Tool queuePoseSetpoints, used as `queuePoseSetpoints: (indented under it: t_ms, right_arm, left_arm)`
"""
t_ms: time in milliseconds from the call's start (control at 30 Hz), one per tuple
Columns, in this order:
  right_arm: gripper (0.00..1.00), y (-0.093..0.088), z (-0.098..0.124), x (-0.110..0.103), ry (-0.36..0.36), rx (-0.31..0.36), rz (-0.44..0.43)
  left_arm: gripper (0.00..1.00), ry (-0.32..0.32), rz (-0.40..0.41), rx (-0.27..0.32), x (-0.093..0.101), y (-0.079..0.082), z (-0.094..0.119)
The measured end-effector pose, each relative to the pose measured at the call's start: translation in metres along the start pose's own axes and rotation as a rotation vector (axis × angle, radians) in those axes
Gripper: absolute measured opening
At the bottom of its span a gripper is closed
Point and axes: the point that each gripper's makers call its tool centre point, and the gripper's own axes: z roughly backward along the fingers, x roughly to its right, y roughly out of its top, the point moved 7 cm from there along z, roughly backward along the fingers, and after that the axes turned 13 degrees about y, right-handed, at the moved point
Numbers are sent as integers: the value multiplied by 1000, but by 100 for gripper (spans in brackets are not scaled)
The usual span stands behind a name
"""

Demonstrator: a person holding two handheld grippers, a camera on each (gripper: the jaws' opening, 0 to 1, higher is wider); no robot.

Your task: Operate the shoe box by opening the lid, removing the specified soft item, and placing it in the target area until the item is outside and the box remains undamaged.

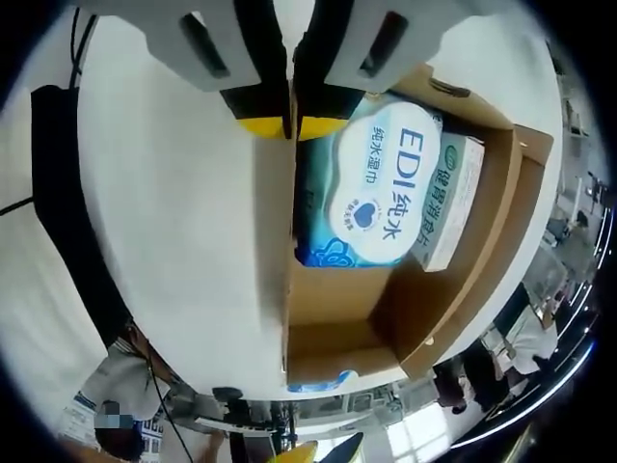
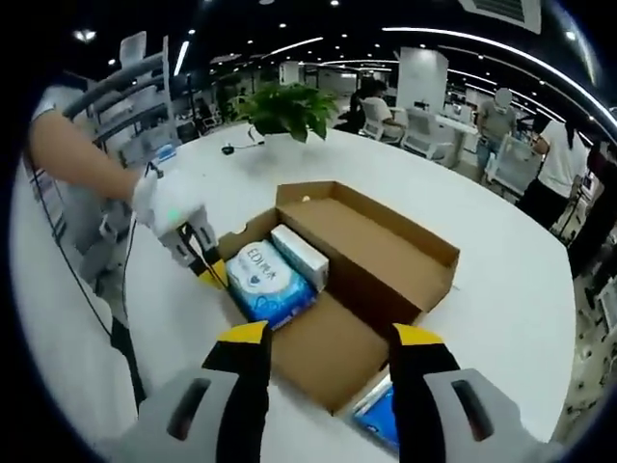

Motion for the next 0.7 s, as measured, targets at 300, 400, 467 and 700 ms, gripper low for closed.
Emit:
queuePoseSetpoints:
  t_ms: [300, 400, 467, 700]
  right_arm:
    - [56, 11, -17, -6, 76, -96, 146]
    - [54, 14, -36, -8, 107, -60, 137]
    - [53, 16, -47, -11, 132, -84, 149]
    - [51, 2, -80, -10, 123, -166, 187]
  left_arm:
    - [0, -3, 0, 2, 0, 0, 0]
    - [0, -7, 1, -2, -1, 1, 0]
    - [0, -7, 4, -4, -1, 1, 0]
    - [0, 0, 3, -3, -1, 1, 0]
